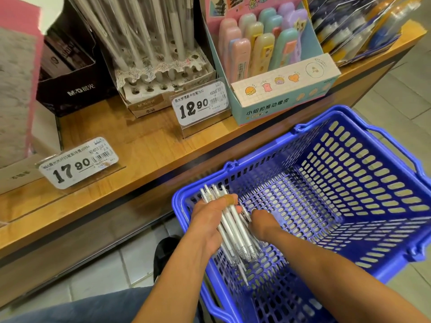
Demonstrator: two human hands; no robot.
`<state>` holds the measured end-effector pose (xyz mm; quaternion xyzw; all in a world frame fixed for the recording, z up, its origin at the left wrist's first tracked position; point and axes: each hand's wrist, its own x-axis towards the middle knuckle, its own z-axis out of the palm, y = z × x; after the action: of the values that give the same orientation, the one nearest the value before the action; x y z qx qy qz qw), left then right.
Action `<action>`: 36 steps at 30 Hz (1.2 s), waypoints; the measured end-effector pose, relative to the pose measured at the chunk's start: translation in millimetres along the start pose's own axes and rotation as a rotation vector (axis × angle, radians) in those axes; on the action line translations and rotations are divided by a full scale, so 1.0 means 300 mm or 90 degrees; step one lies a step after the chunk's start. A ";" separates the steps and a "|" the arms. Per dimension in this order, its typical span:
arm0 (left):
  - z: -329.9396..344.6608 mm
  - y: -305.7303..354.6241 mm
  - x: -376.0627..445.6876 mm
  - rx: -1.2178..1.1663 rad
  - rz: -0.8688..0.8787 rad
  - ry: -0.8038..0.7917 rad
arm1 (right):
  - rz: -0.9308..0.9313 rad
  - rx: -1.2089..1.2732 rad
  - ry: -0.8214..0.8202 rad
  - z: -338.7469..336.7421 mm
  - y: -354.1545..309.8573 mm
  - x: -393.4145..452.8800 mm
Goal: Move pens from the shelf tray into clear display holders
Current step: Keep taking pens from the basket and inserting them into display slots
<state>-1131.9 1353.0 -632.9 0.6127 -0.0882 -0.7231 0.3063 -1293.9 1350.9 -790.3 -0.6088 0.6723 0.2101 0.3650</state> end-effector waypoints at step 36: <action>0.015 -0.016 -0.013 -0.041 0.022 0.042 | -0.042 0.112 0.022 -0.027 0.052 0.036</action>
<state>-1137.6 1358.0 -630.9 0.6248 -0.0653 -0.6994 0.3409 -1310.9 1340.5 -795.8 -0.5997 0.6740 0.1281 0.4120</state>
